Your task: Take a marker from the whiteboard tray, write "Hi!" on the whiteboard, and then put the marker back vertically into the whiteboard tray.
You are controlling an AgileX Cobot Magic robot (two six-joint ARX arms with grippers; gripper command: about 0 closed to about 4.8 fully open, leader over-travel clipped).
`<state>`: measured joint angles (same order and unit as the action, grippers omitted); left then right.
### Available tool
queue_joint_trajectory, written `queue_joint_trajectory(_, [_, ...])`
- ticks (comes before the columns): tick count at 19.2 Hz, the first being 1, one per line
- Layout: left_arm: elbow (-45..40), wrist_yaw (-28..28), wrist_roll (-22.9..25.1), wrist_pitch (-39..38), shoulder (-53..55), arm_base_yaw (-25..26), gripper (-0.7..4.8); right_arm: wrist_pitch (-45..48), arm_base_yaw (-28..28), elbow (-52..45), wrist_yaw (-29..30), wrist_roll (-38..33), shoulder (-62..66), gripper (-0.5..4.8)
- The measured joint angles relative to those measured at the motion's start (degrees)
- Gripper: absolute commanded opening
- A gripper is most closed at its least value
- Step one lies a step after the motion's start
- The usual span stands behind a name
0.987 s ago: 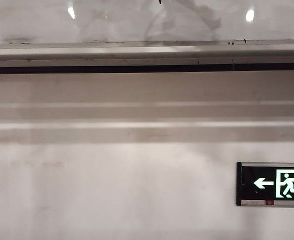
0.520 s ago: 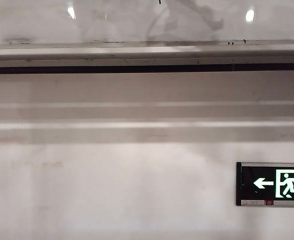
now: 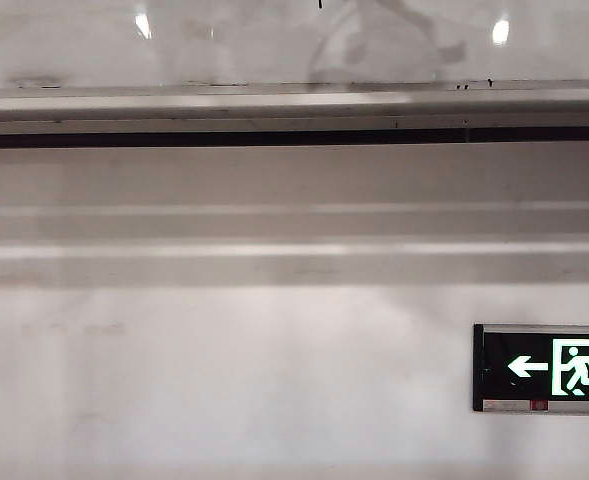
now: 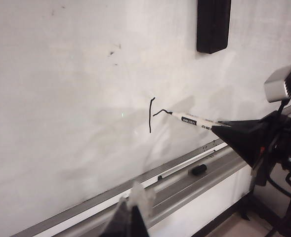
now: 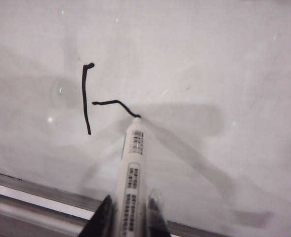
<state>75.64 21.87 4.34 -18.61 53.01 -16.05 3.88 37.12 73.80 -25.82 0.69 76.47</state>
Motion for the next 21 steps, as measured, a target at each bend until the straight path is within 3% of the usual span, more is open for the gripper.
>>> queue_joint_trajectory(10, [0.0, 0.0, 0.02, 0.0, 0.0, 0.02, -0.06, 2.49, -1.03, 0.02, 4.98, 3.54, -3.45, -0.05])
queue_joint_trajectory(21, [0.0, 0.09, -0.02, 0.0, 0.0, 0.0, -0.06, 3.04, -2.8, 0.02, 5.46, 3.69, -1.7, -0.05])
